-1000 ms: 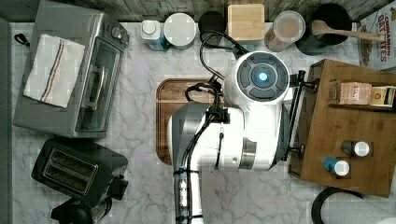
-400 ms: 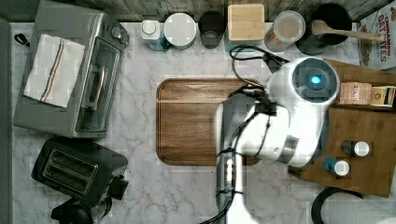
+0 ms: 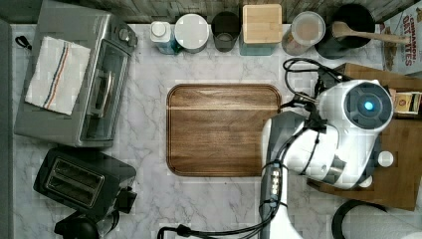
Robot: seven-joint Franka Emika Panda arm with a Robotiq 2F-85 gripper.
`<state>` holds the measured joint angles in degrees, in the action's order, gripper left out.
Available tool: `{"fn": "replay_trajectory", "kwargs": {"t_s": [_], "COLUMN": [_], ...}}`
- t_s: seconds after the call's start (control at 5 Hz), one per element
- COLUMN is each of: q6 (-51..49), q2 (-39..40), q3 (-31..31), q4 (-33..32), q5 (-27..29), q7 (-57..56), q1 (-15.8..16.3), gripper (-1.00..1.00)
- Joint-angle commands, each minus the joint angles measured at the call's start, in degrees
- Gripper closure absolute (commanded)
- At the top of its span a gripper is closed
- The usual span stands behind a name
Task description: Open the drawer.
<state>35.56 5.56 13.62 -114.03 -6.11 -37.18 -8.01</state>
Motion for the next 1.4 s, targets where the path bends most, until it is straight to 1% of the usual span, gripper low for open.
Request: {"fn": "replay_trajectory", "kwargs": {"t_s": [0.2, 0.4, 0.6, 0.8, 1.0, 1.4], "q6": [0.32, -0.78, 4.16, 6.57, 7.30, 12.38], "q2": [1.00, 4.79, 5.53, 5.40, 5.94, 6.94], "q3": [-1.35, -1.05, -0.44, -0.03, -0.13, -0.40], "q4": [-1.18, 1.10, -1.35, -2.68, -3.37, -6.92], "q5": [-5.11, -7.45, -11.58, -10.46, -8.21, -4.50], "q7": [-3.33, -3.09, -4.37, -6.96, -8.72, -7.78], "q1": [0.00, -0.02, -0.47, -1.51, -2.31, -2.65], "gripper": [-1.00, -1.00, -1.00, -1.00, -1.00, -1.00]}}
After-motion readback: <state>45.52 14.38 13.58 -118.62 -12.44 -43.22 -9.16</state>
